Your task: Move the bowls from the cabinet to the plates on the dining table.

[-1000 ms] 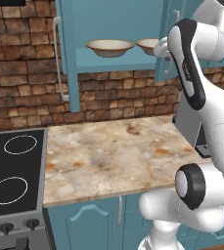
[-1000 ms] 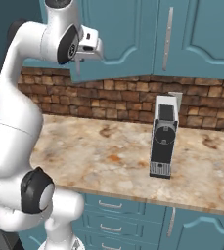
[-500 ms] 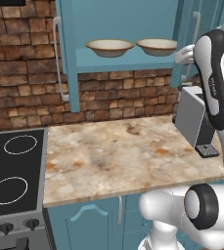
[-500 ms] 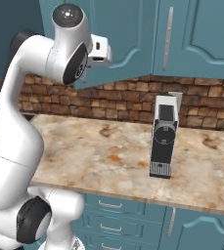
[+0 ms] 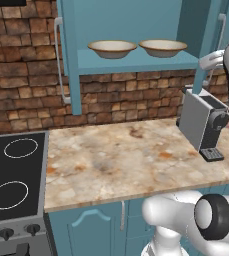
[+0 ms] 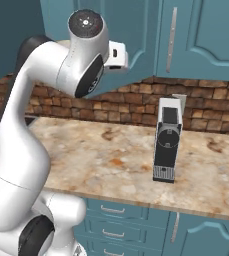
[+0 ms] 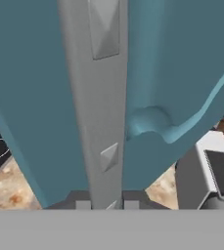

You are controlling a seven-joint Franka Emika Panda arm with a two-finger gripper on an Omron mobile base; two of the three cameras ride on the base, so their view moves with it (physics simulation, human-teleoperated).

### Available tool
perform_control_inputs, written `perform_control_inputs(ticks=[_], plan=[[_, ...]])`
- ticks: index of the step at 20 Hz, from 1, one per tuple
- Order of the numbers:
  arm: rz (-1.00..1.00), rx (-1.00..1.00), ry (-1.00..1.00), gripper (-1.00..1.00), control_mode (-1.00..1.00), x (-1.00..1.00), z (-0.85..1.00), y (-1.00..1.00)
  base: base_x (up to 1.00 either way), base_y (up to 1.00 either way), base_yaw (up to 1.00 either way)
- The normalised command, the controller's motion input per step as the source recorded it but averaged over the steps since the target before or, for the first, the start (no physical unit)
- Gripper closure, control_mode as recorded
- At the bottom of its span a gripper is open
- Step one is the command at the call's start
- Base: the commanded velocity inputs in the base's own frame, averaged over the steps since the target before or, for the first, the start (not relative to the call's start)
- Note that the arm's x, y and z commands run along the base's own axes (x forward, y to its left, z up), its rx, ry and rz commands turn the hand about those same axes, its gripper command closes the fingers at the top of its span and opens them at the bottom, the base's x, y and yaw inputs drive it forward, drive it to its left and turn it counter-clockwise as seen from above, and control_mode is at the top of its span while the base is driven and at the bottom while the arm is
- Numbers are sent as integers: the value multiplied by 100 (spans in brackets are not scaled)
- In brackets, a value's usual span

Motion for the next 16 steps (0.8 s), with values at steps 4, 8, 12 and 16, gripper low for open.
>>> perform_control_inputs(ticks=[4, 8, 12, 16], plan=[[0, 0, 0, 100, -100, -17, 0, -32, 0, 0, 0], [0, 0, 3, -100, -100, 0, 0, 0, 0, 0, 0], [0, 0, 0, -100, -100, -34, 7, 8, 0, 0, 0], [0, 0, 0, -100, -100, -70, 5, 40, 0, 0, 0]])
